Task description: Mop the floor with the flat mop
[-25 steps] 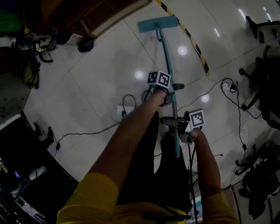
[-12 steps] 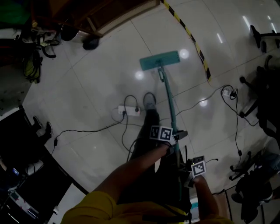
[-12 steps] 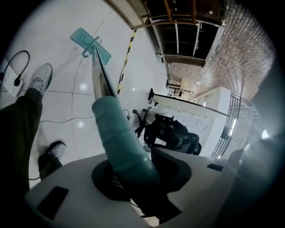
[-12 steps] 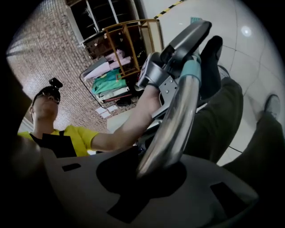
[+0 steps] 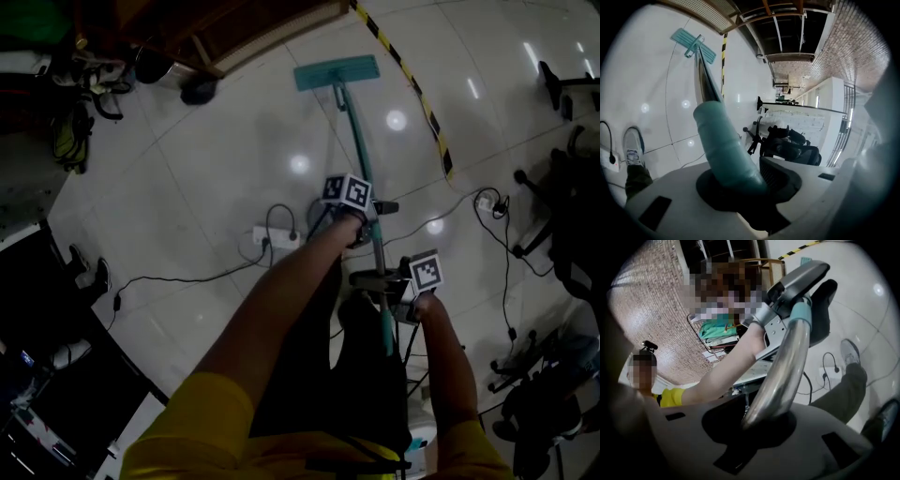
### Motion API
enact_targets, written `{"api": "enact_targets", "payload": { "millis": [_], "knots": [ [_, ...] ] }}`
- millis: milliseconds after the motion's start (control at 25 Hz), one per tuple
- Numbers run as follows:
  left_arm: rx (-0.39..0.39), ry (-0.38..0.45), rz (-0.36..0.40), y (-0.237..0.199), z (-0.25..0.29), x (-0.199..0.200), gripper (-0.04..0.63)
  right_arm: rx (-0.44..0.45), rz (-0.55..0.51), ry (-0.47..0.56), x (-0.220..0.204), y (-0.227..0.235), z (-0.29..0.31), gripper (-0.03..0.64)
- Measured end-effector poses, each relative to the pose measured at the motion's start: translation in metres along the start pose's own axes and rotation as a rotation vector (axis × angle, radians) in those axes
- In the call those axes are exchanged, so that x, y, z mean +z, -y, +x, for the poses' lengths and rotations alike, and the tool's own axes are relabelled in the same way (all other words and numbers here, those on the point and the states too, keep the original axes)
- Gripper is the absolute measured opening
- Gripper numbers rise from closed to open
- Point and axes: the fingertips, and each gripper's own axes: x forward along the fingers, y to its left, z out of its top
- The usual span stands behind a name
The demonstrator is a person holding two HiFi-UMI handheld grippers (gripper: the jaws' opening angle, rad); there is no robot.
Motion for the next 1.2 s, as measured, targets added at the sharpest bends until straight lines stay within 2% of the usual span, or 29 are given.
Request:
{"api": "enact_targets", "payload": {
  "millis": [80,160,280,440,560,680,800,880,1200],
  "knots": [
    [-0.03,0.017,0.002,0.008,-0.007,0.015,0.133,0.025,-0.004,0.018,0.014,-0.01,0.005,0.072],
    [-0.041,0.025,0.005,0.022,-0.018,0.008,0.131,0.047,-0.008,0.0,0.005,-0.032,0.014,0.089],
    [-0.075,0.025,-0.03,0.054,-0.035,-0.047,0.135,0.035,0.034,-0.071,-0.053,-0.075,0.02,0.097],
    [-0.089,0.065,-0.114,0.118,-0.061,-0.131,0.14,0.028,0.097,-0.098,-0.134,-0.152,0.005,0.098],
    [-0.089,0.089,-0.155,0.17,-0.075,-0.185,0.152,0.068,0.127,-0.115,-0.185,-0.216,-0.011,0.109],
    [-0.098,0.116,-0.178,0.212,-0.087,-0.235,0.153,0.048,0.13,-0.208,-0.24,-0.258,-0.019,0.112],
    [-0.1,0.159,-0.155,0.24,-0.092,-0.271,0.153,0.0,0.104,-0.306,-0.291,-0.276,-0.03,0.11],
    [-0.1,0.189,-0.141,0.251,-0.092,-0.288,0.153,-0.01,0.09,-0.322,-0.312,-0.282,-0.04,0.11],
    [-0.116,0.263,-0.09,0.268,-0.105,-0.303,0.156,-0.02,0.01,-0.327,-0.338,-0.288,-0.046,0.11]
  ]
}}
